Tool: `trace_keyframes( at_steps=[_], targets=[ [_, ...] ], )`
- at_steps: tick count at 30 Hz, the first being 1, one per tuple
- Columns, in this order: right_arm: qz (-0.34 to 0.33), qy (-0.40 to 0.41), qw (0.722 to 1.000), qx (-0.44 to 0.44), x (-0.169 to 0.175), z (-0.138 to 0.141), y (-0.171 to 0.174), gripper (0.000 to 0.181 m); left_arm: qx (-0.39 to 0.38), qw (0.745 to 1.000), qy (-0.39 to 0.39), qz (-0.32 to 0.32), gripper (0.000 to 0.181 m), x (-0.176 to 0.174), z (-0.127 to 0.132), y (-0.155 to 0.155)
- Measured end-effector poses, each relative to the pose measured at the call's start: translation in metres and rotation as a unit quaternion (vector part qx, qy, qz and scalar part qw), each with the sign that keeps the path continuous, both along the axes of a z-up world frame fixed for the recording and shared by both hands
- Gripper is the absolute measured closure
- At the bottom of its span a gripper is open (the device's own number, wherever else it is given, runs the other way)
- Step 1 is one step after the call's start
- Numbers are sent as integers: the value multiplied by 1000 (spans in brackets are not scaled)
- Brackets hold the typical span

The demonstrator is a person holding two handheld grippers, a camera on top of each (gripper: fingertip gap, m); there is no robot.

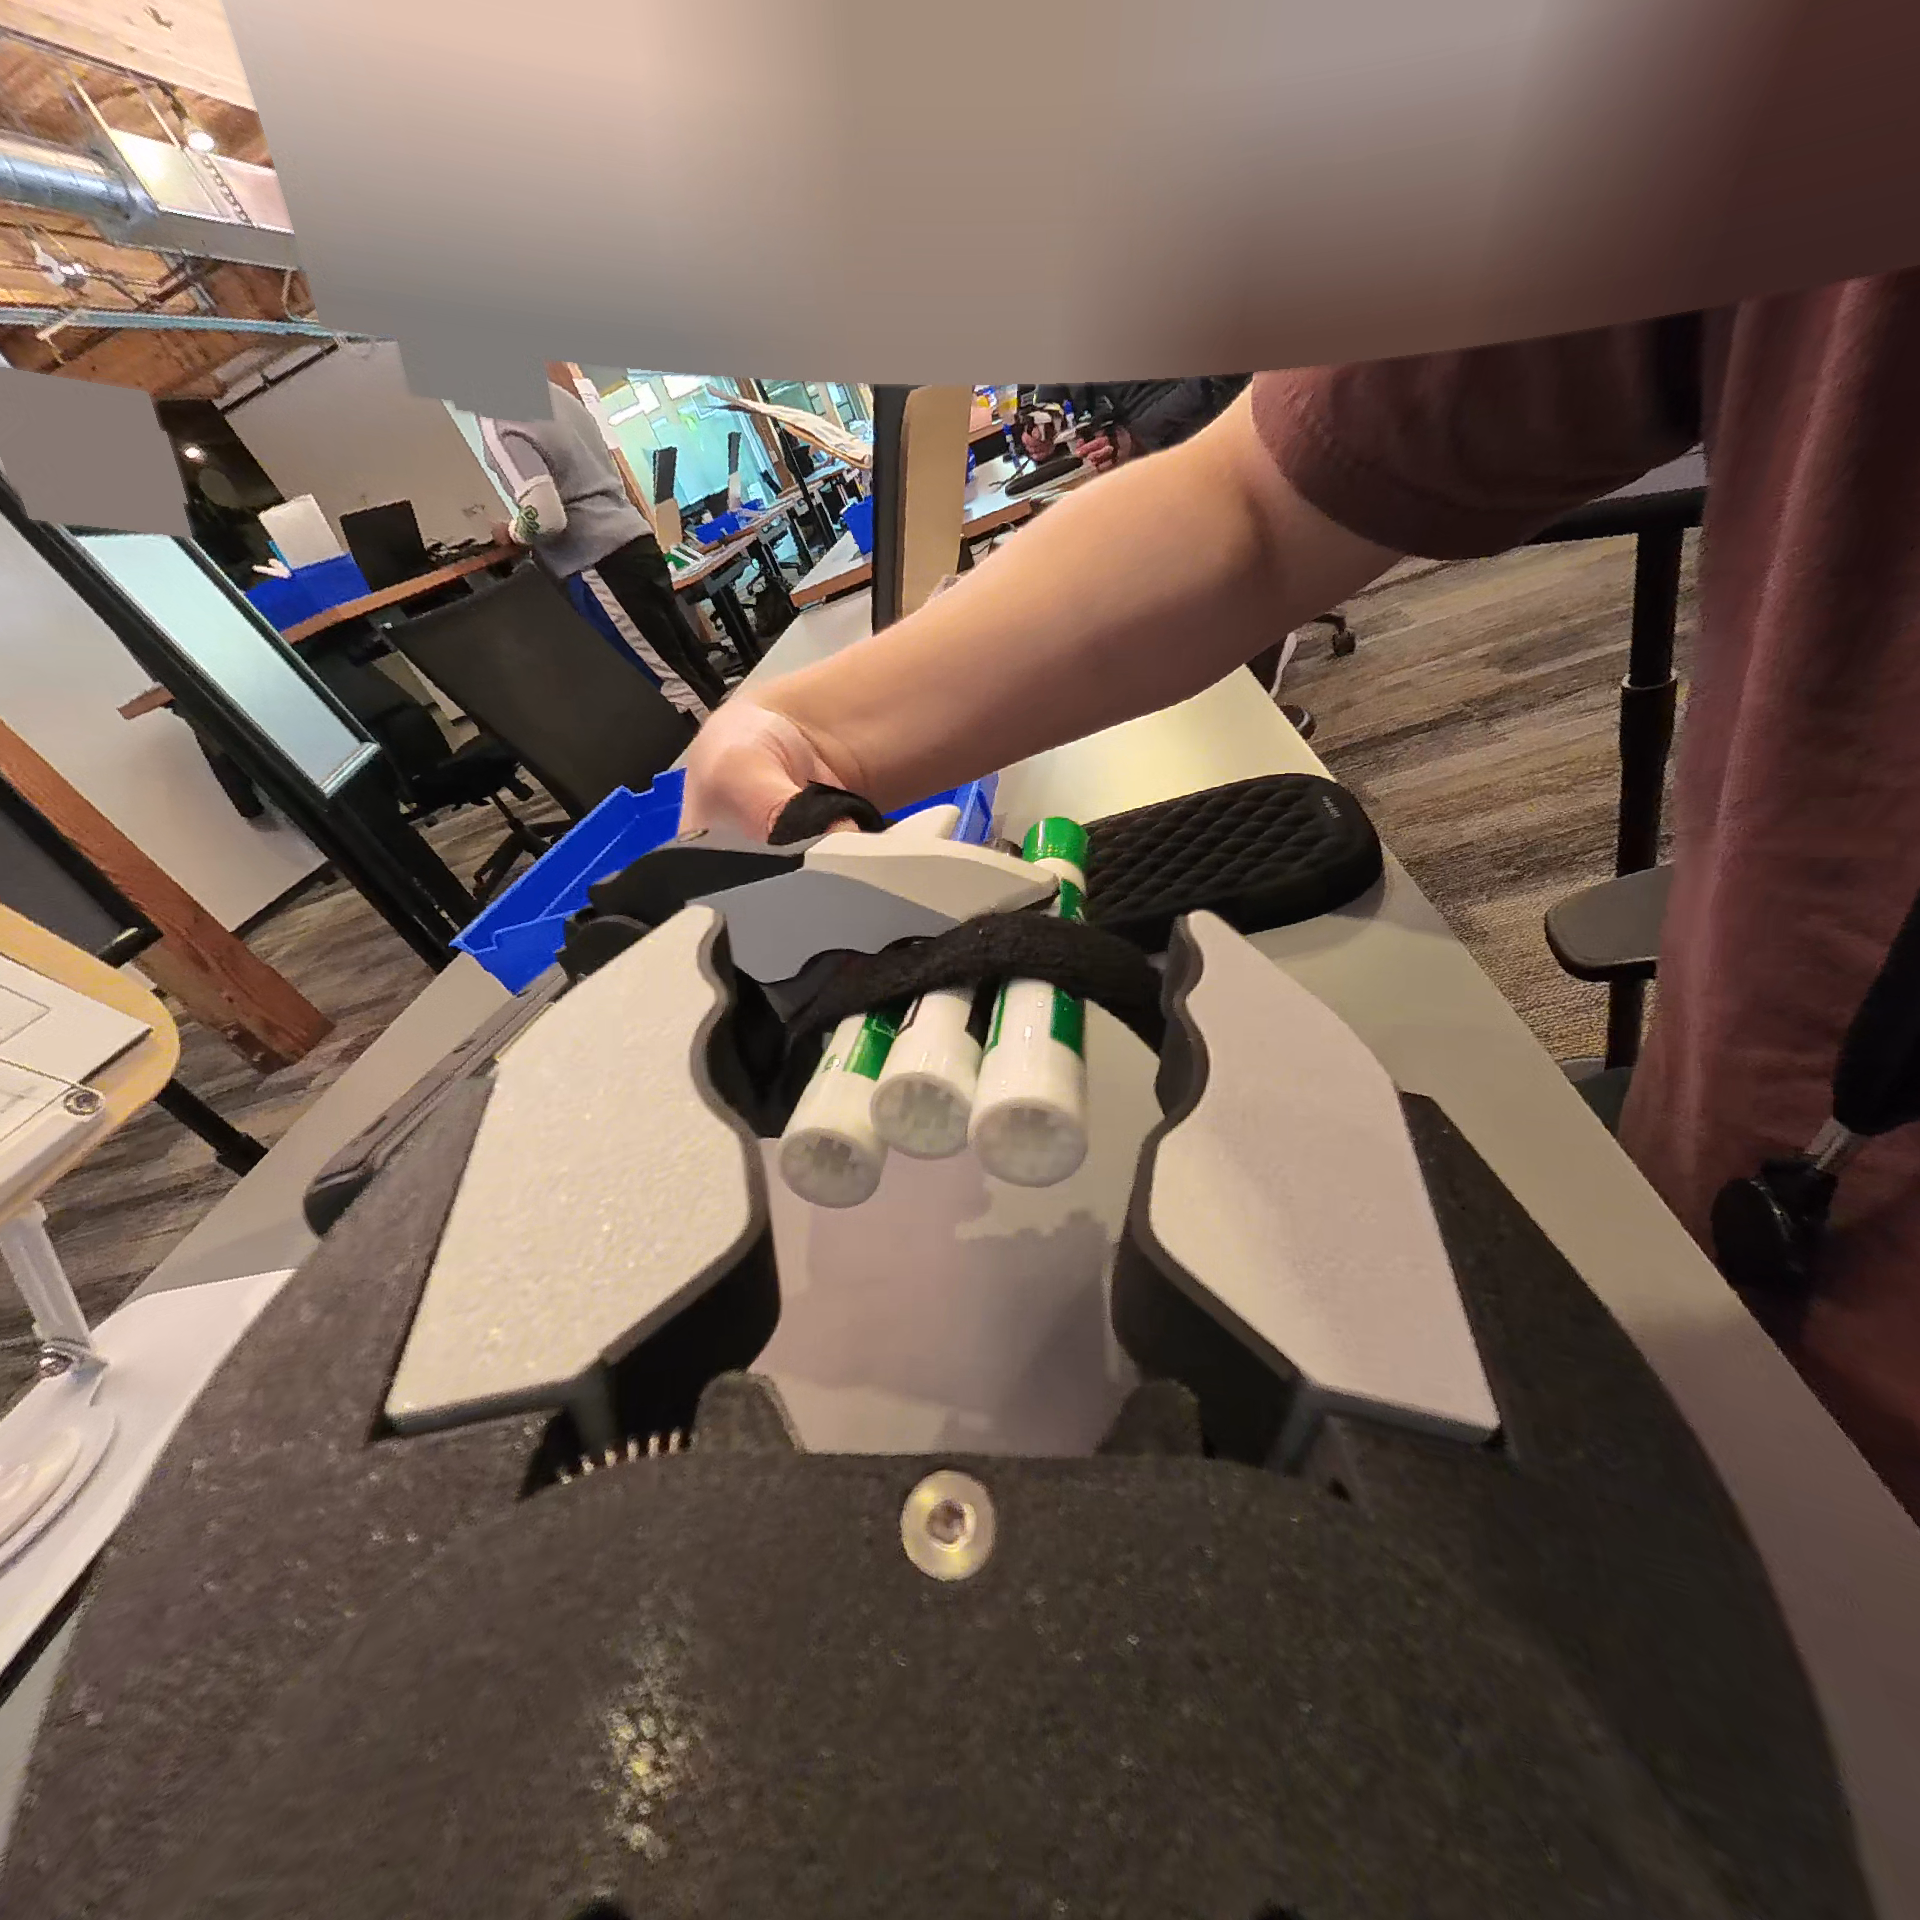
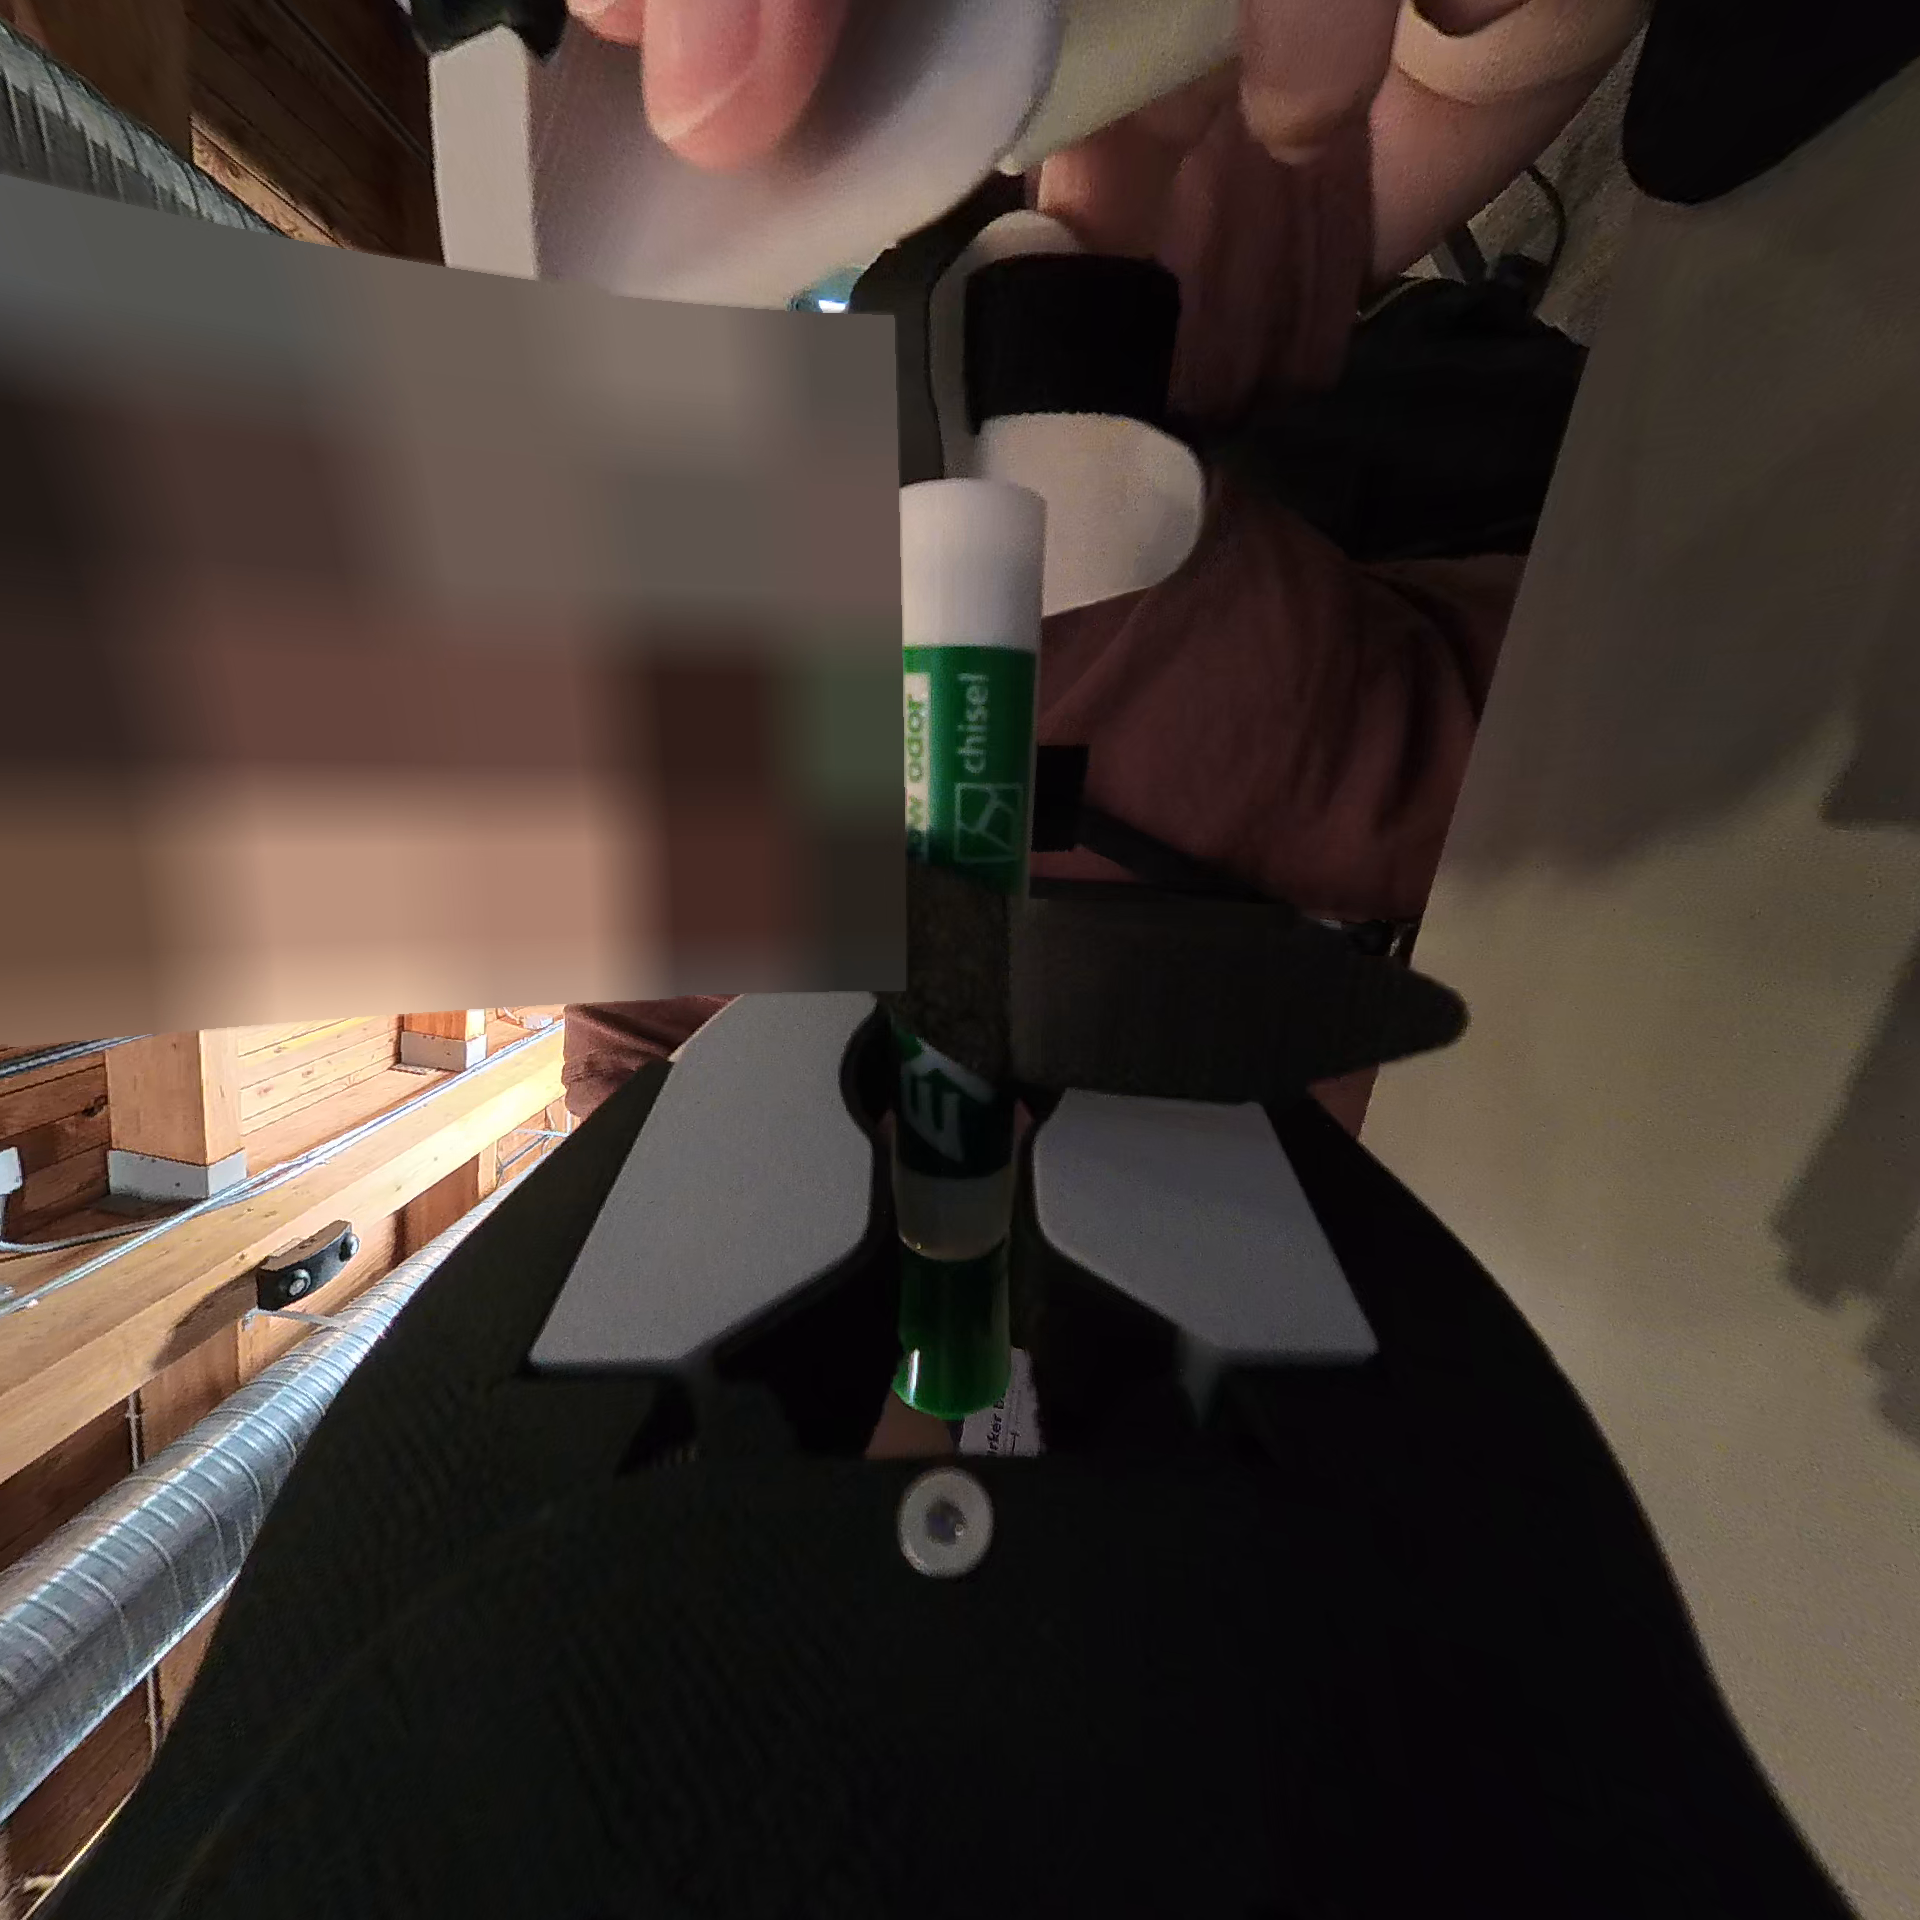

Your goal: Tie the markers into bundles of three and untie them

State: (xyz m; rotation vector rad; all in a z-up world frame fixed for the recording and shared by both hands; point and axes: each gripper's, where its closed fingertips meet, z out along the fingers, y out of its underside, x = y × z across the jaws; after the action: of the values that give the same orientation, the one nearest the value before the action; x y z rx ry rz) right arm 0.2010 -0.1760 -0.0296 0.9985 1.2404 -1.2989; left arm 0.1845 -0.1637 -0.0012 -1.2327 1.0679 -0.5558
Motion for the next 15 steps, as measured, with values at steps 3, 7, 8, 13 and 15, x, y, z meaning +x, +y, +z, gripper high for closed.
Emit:
trace_keyframes(
  at_steps=[3,7,8,13,15],
  targets=[
    [2,0,1000,-1,0,0,-1,162,-2,1000,8,-2,103,-2,-1,-1],
    [3,5,1000,-15,1,5,-1,162,2,1000,-3,0,102,-6,0,2],
    [3,8,1000,-20,1,7,-1,163,0,1000,-7,-7,103,-4,0,1],
    [7,12,999,-37,3,13,-3,163,-9,998,-52,-26,102,2,12,-2],
    [11,17,999,-41,3,16,-6,163,-5,998,-50,-23,100,4,10,0]
  ],
)
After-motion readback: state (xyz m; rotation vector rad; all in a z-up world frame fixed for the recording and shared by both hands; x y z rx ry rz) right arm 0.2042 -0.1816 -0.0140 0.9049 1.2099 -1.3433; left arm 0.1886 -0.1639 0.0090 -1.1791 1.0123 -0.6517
